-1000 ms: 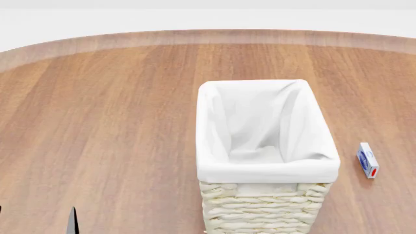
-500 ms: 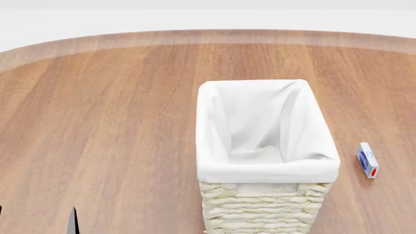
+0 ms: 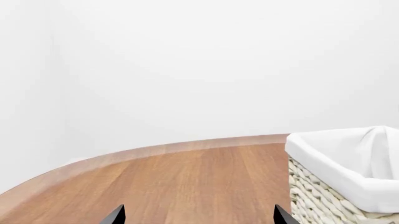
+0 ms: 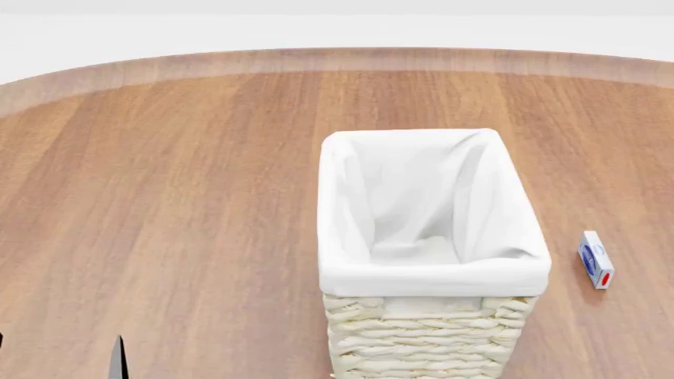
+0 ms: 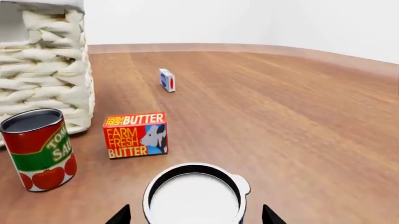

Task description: Pick up the alphabet soup and put it in the basket.

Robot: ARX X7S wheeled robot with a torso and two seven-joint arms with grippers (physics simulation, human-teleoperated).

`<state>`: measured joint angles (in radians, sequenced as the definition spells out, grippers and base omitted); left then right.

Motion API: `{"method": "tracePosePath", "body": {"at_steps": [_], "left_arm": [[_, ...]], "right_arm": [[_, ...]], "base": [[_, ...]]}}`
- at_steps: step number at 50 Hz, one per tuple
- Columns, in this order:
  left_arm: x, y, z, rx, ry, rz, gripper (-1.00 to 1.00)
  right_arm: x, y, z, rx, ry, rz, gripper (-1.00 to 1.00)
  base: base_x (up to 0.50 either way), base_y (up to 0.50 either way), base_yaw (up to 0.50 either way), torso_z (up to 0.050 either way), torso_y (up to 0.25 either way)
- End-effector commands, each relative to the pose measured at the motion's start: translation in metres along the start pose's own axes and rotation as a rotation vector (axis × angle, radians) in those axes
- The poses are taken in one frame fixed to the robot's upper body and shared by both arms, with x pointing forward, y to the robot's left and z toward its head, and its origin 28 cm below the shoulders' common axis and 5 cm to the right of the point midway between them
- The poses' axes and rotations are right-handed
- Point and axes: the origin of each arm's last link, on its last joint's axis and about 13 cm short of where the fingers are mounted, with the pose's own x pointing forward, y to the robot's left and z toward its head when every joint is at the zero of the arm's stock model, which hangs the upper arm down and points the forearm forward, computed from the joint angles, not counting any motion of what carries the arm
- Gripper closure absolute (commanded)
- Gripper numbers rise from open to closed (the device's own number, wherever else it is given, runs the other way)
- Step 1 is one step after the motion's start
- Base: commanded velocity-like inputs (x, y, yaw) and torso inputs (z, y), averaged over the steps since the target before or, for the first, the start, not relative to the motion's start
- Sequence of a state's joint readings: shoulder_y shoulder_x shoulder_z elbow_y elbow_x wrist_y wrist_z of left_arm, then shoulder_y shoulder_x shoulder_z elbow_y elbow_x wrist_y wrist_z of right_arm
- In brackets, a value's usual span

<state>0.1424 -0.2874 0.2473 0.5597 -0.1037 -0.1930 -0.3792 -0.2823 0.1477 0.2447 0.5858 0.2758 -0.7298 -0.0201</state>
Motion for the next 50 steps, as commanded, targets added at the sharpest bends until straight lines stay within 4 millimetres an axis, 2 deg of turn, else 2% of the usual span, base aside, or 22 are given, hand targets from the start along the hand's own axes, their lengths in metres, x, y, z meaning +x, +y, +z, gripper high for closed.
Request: {"method": "tracePosePath", "body": {"at_steps": [1, 4, 5, 10, 12, 16, 19, 20, 22, 24, 27, 31, 33, 50], "left_arm": [[0.000, 0.000, 0.000, 0.000, 0.000, 0.001, -1.00], [0.001, 0.000, -0.001, -0.001, 0.000, 0.000, -1.00], [0.000, 0.000, -0.001, -0.001, 0.001, -0.001, -1.00], [0.001, 0.000, -0.001, -0.001, 0.000, 0.000, -1.00], [0.001, 0.000, -0.001, -0.001, 0.001, 0.001, -1.00], [0.001, 0.000, -0.001, 0.000, 0.002, 0.000, -1.00], [0.001, 0.001, -0.001, -0.001, 0.002, 0.002, -1.00], [0.001, 0.001, -0.001, -0.001, 0.002, 0.003, -1.00], [0.001, 0.001, -0.001, -0.002, 0.002, 0.004, -1.00], [0.001, 0.001, -0.001, -0.004, 0.002, 0.004, -1.00], [0.001, 0.001, -0.002, -0.003, 0.003, 0.003, -1.00], [0.000, 0.001, -0.001, -0.002, 0.002, 0.002, -1.00], [0.000, 0.001, -0.001, -0.003, 0.002, 0.003, -1.00], [0.000, 0.001, -0.001, -0.007, 0.002, 0.003, -1.00]], "right_arm": [[0.002, 0.001, -0.006, 0.009, 0.018, -0.015, -1.00], [0.003, 0.002, -0.003, 0.006, 0.019, -0.012, -1.00], [0.003, 0.002, -0.003, 0.005, 0.017, -0.012, 1.00], [0.003, 0.003, -0.003, 0.009, 0.014, -0.006, 1.00], [0.003, 0.003, -0.013, 0.011, 0.015, -0.007, 1.00], [0.004, 0.004, -0.002, 0.014, 0.011, -0.005, 1.00], [0.005, 0.007, -0.007, 0.015, 0.004, 0.005, 1.00], [0.006, 0.008, 0.003, 0.013, -0.006, 0.010, 1.00], [0.007, 0.010, 0.007, 0.017, -0.019, 0.023, 1.00], [0.008, 0.012, 0.026, 0.019, -0.057, 0.038, 1.00], [0.009, 0.015, 0.045, 0.029, -0.099, 0.052, 1.00], [0.010, 0.018, 0.064, 0.037, -0.147, 0.071, 1.00], [0.011, 0.020, 0.063, 0.041, -0.170, 0.081, 1.00], [0.007, 0.027, 0.132, -0.009, -0.331, 0.095, 1.00]], "base": [[0.00, 0.00, 0.00, 0.000, 0.000], [0.00, 0.00, 0.00, 0.000, 0.000], [0.00, 0.00, 0.00, 0.000, 0.000], [0.00, 0.00, 0.00, 0.000, 0.000], [0.00, 0.00, 0.00, 0.000, 0.000], [0.00, 0.00, 0.00, 0.000, 0.000], [0.00, 0.00, 0.00, 0.000, 0.000], [0.00, 0.00, 0.00, 0.000, 0.000], [0.00, 0.00, 0.00, 0.000, 0.000], [0.00, 0.00, 0.00, 0.000, 0.000], [0.00, 0.00, 0.00, 0.000, 0.000], [0.00, 0.00, 0.00, 0.000, 0.000], [0.00, 0.00, 0.00, 0.000, 0.000], [0.00, 0.00, 0.00, 0.000, 0.001]]}}
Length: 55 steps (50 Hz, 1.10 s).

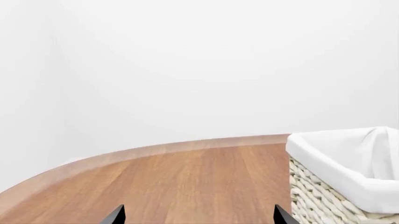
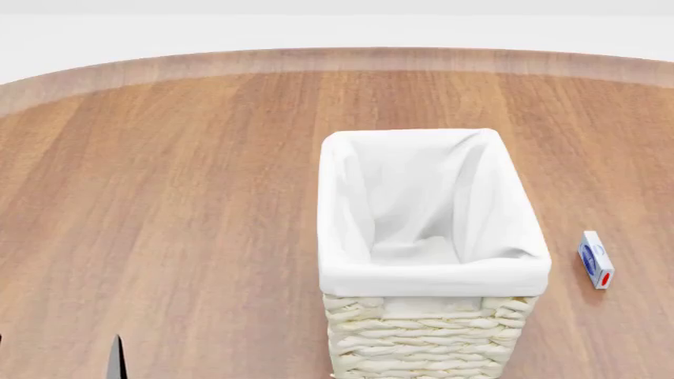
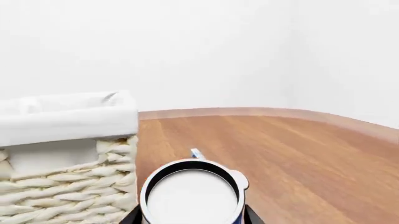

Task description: Pick up the alphabet soup and put it in the basket.

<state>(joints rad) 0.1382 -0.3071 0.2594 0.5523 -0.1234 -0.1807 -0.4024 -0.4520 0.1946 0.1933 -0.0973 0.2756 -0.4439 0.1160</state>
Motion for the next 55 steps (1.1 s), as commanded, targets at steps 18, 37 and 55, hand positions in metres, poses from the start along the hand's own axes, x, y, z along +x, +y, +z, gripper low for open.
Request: {"method": "tracePosePath", "body": {"at_steps": [18, 37, 55], "left_arm": [[0.001, -0.001, 0.000, -0.008, 0.004, -0.010, -1.00], [0.002, -0.001, -0.001, -0.013, 0.009, -0.017, -1.00], [0.002, 0.000, -0.004, -0.012, 0.012, -0.010, -1.00]], "right_arm": [[0.030, 0.023, 0.096, -0.030, -0.251, 0.086, 1.00], [0.063, 0.048, 0.126, -0.003, -0.313, 0.192, 1.00], [0.121, 0.091, 0.135, 0.025, -0.321, 0.348, 1.00]], "base": [[0.00, 0.00, 0.00, 0.000, 0.001], [0.00, 0.00, 0.00, 0.000, 0.001], [0.00, 0.00, 0.00, 0.000, 0.001]]}}
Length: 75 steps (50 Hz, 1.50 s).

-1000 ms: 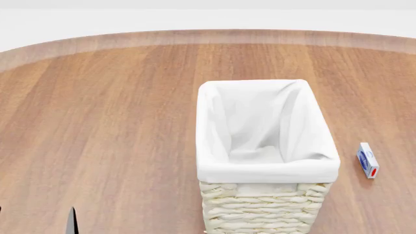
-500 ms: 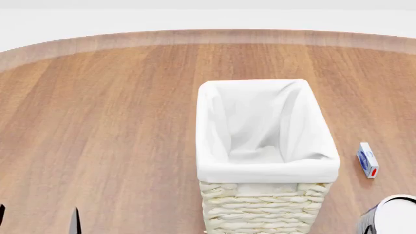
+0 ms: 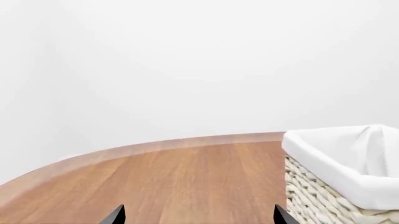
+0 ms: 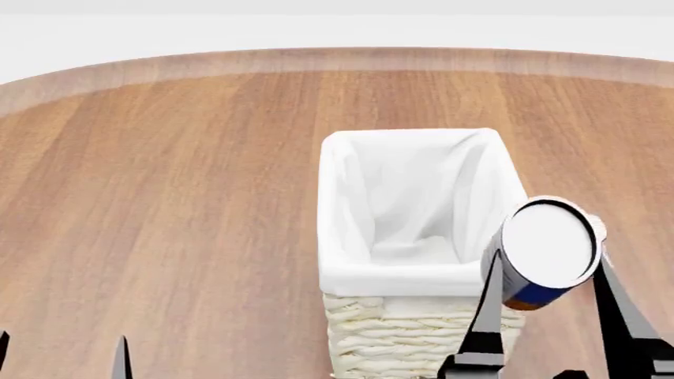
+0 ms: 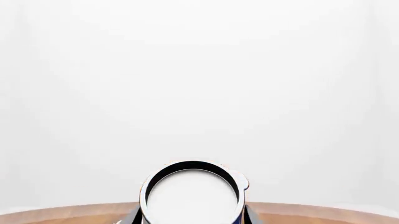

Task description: Pick up the alphabet soup and put it in the basket.

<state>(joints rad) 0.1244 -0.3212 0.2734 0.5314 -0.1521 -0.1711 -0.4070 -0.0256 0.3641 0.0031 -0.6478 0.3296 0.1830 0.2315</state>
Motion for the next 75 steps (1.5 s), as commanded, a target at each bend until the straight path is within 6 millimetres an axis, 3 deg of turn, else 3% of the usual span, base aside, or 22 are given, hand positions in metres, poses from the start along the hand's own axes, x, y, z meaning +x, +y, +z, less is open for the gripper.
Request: {"method": "tracePosePath", "body": {"at_steps": [1, 12, 34, 49, 69, 75], "left_arm": [[0.000, 0.000, -0.002, 0.000, 0.002, 0.003, -1.00], [0.001, 0.001, -0.002, -0.001, 0.003, 0.004, -1.00], [0.001, 0.001, -0.003, -0.004, 0.007, 0.006, -1.00], [0.002, 0.002, -0.004, -0.008, 0.010, 0.007, -1.00], [0.003, 0.001, -0.005, -0.007, 0.012, 0.003, -1.00], [0.003, 0.002, -0.005, -0.010, 0.013, 0.005, -1.00]], "right_arm": [[0.041, 0.013, 0.005, -0.029, -0.046, 0.080, 1.00], [0.075, 0.020, 0.005, -0.033, -0.058, 0.116, 1.00], [0.136, 0.025, -0.012, -0.019, 0.002, 0.125, 1.00], [0.192, 0.027, -0.030, -0.049, 0.089, 0.116, 1.00], [0.233, 0.030, -0.061, -0.106, 0.264, 0.128, 1.00], [0.235, 0.033, -0.064, -0.121, 0.320, 0.153, 1.00]], "base": [[0.00, 0.00, 0.00, 0.000, 0.000], [0.00, 0.00, 0.00, 0.000, 0.000], [0.00, 0.00, 0.00, 0.000, 0.001], [0.00, 0.00, 0.00, 0.000, 0.001], [0.00, 0.00, 0.00, 0.000, 0.001], [0.00, 0.00, 0.00, 0.000, 0.002]]}}
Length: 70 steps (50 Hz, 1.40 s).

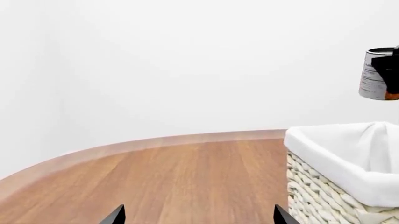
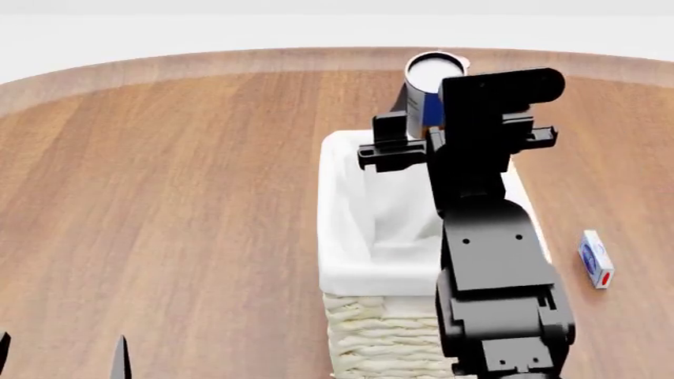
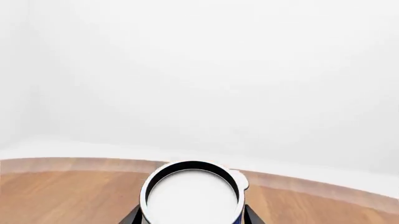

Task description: Pick up the alphabet soup and put it in the basket.

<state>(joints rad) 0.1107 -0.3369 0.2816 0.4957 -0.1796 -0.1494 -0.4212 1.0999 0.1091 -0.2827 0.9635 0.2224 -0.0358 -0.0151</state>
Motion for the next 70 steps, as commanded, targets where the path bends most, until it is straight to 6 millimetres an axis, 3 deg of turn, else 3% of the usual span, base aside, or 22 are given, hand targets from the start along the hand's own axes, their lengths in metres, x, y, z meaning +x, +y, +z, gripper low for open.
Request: {"method": "tracePosePath", "body": {"at_steps": [1, 13, 32, 70], "left_arm": [[0.000, 0.000, 0.000, -0.003, 0.002, 0.001, -1.00], [0.001, 0.000, -0.001, -0.006, 0.006, 0.000, -1.00], [0.001, 0.000, -0.002, -0.006, 0.009, -0.001, -1.00], [0.002, 0.000, -0.004, -0.005, 0.012, -0.004, -1.00]], "right_arm": [[0.014, 0.003, 0.005, -0.072, 0.075, 0.034, 1.00], [0.014, 0.004, 0.006, -0.081, 0.198, 0.082, 1.00], [0.001, 0.000, -0.017, 0.054, 0.412, 0.069, 1.00], [-0.012, 0.001, -0.039, 0.049, 0.487, 0.081, 1.00]], "base": [[0.00, 0.00, 0.00, 0.000, 0.000], [0.00, 0.00, 0.00, 0.001, 0.001], [0.00, 0.00, 0.00, 0.000, 0.001], [0.00, 0.00, 0.00, 0.000, 0.001]]}}
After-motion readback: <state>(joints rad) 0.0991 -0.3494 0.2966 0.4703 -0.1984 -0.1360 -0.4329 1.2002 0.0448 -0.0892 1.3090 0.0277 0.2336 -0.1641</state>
